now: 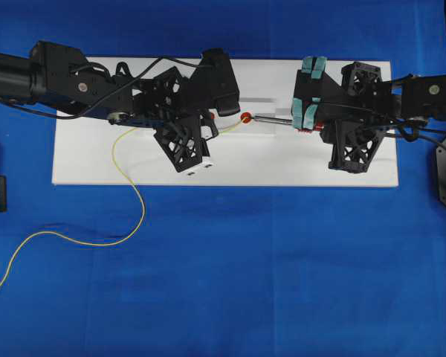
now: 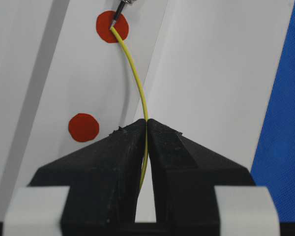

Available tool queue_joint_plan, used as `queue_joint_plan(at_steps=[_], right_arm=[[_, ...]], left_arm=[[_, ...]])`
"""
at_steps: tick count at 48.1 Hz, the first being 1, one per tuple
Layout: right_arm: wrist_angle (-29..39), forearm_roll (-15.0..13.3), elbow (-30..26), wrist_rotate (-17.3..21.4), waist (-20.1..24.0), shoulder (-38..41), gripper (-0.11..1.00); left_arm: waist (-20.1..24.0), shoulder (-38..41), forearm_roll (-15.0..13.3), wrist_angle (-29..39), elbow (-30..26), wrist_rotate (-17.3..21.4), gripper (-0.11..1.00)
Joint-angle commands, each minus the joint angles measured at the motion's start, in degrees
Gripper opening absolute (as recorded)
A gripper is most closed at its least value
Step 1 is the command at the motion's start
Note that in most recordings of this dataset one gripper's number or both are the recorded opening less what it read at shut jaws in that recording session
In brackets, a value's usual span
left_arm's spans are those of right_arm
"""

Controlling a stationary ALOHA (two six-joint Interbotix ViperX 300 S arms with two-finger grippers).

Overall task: Touch the tip of the soldering iron to the tip of the solder at the mark.
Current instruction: 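Hold iron tip against solder tip at the rightmost dot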

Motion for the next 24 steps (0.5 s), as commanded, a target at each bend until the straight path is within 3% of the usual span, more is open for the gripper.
queue_joint_plan(at_steps=[1, 13, 24], right_arm=[[-0.18, 0.09, -1.23, -0.09, 0.18, -0.44, 0.08], [-0.18, 0.09, -1.23, -0.09, 0.18, -0.44, 0.08], [-0.18, 0.18, -1.14, -0.09, 0.18, -0.44, 0.08]], left_arm=[[0.00, -1.23, 0.18, -0.18, -0.88, 0.00, 0.03], [0.00, -2.20, 0.18, 0.00, -0.44, 0.09, 0.03], [-0.44, -9.67, 0.18, 3.08, 2.55, -0.35, 0.03]])
